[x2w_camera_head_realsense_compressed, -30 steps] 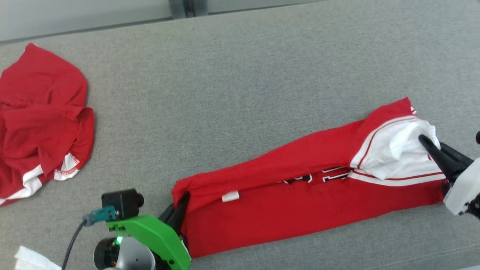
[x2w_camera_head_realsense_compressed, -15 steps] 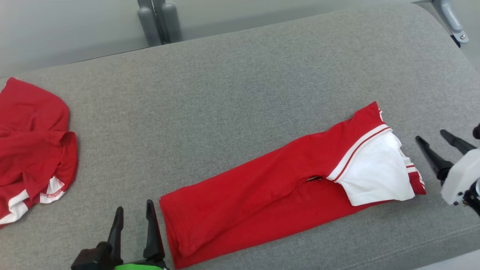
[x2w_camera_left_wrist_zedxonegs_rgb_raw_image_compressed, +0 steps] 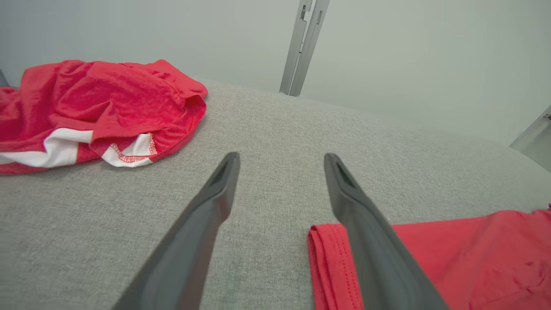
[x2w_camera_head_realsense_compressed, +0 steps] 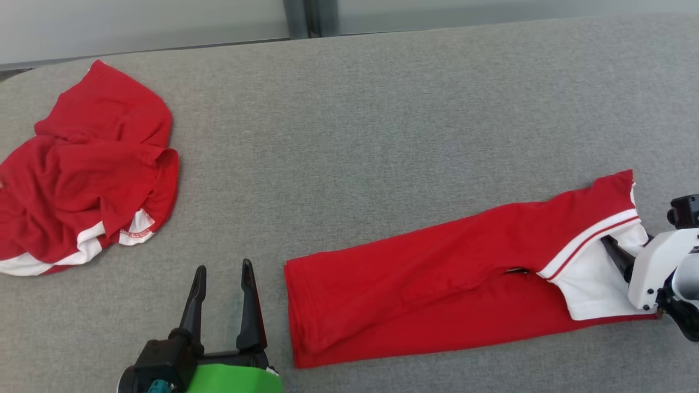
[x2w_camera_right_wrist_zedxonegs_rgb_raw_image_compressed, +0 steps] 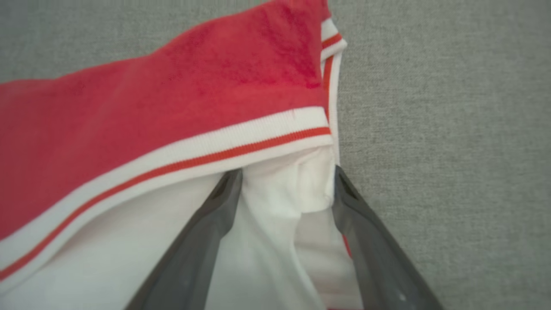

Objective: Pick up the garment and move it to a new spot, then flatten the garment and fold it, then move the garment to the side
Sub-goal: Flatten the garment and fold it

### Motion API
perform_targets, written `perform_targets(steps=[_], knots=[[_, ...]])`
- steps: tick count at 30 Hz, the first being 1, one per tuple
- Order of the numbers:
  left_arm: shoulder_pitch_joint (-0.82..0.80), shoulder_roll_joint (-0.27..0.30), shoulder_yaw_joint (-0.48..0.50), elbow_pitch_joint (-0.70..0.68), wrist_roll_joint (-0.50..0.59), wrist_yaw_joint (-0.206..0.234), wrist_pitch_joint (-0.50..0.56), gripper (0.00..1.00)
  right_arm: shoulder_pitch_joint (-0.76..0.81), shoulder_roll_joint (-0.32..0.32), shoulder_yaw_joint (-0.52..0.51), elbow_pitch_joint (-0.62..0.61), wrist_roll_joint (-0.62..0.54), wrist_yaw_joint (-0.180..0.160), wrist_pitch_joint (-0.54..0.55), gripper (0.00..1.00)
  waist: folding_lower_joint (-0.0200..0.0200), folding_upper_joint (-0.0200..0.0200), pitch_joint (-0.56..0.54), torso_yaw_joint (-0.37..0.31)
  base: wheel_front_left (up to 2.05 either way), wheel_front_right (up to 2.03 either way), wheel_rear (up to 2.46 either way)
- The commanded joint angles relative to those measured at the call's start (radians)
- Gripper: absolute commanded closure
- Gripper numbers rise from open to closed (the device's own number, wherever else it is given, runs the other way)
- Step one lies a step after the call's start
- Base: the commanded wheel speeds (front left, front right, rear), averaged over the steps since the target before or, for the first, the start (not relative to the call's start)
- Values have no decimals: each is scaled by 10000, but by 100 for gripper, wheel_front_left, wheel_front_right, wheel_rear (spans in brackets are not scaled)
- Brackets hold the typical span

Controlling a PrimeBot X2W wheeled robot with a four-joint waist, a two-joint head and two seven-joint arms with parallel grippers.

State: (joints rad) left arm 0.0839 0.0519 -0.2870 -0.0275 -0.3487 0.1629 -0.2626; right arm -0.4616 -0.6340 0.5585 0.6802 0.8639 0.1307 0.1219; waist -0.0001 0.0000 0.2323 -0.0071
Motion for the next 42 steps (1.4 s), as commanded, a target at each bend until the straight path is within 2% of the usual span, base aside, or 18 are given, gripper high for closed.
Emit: perform_targets(steps=[1,2,5,13,17,22,24,26,30,34,39,42], knots=[[112,-7,-14,-78,30,-13,-26,0,247,195,80,158,103,1,178,47,1,0,40,317,0,0,0],[172,-10,-31,-135,-56,25,-26,0,282,188,43,194,270,2,275,100,1,0,17,314,0,0,0],[311,-12,-187,-61,162,-126,-27,0,505,90,-98,-74,1069,2,697,100,1,0,-94,237,0,0,0],[534,-7,-548,100,-34,-245,-27,0,666,-1360,-1244,140,2370,-10,783,100,1,0,-494,-12,0,0,0],[712,-6,-600,154,-165,-176,-27,0,893,-2337,-1845,-47,2866,-9,878,100,1,0,-759,-108,0,0,0],[971,-5,-616,298,-380,-189,-29,0,1400,-3654,-2404,-925,3153,-6,1139,100,1,0,-1156,-264,0,0,0],[1145,-4,-563,480,-496,-166,-28,0,1589,-3921,-2450,-1558,3157,1,1310,100,1,0,-1385,-403,0,0,0],[1196,-7,-581,668,-586,-221,-28,0,1738,-3908,-2478,-2276,3098,1,1420,100,1,0,-1546,-571,0,0,0],[1248,-4,-609,886,-618,-241,-28,0,2030,-2986,-2211,-3835,2722,1,1651,100,1,0,-1724,-822,0,0,0],[1310,-3,-571,1018,-495,-262,-28,0,2236,-1187,-1819,-4725,1858,1,1835,100,1,0,-1809,-1004,0,0,0],[1019,-3,-692,1483,-466,-252,-28,0,2218,1832,-1824,-4153,860,2,1448,100,1,0,-1846,-1014,0,0,0],[805,-1,-936,1596,-605,-203,-28,0,2043,3249,-1936,-3537,235,2,1191,100,1,0,-1849,-911,0,0,0]])
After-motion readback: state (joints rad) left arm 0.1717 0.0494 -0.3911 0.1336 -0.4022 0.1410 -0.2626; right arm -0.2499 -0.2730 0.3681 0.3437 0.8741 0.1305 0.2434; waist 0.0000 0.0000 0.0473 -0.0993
